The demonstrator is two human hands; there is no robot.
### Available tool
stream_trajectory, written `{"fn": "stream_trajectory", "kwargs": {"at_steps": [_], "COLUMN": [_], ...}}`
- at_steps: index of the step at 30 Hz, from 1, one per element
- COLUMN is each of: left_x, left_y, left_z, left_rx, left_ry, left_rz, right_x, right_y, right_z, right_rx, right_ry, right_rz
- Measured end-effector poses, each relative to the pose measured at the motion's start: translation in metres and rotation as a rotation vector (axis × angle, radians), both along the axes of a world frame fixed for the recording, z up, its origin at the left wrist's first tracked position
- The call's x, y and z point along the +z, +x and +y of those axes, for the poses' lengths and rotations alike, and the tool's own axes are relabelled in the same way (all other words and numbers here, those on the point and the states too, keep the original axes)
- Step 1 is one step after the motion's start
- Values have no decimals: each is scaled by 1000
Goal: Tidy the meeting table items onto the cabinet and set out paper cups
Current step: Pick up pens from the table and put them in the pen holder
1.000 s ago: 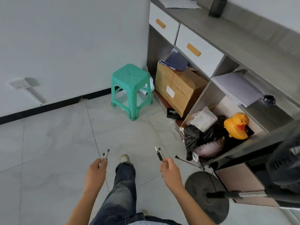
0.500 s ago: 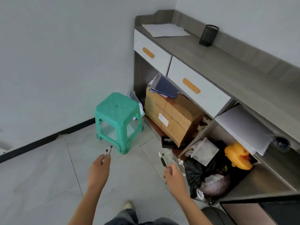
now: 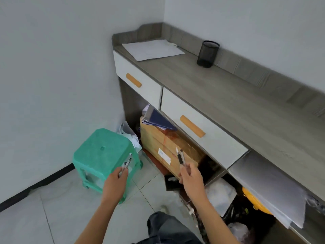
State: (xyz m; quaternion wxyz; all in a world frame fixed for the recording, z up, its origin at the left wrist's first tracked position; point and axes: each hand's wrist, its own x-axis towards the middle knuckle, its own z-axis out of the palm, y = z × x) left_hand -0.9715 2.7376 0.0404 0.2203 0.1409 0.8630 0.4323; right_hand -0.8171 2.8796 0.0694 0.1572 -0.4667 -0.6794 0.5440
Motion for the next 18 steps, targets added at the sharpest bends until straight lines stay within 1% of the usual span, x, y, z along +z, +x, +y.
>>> {"fn": "stream_trajectory", "kwargs": {"at_steps": [3,6,10,18], "left_x": [21,43,67,109], "left_y": [-23,-41,-62,-119], "left_z": [46,89,136,257], "left_rx": [23,-2,-54,-252], "left_ry": [48,64,61,175], "left_rz": [60,123,190,362], "right_x": [35,66,93,103], "right_y": [-33,-57,-76,-98], "right_z": [52,99,149,230], "right_rx": [46,79,46,-71], "right_ry": [91,150,151,239], "right_rz": [73,156,255,198]}}
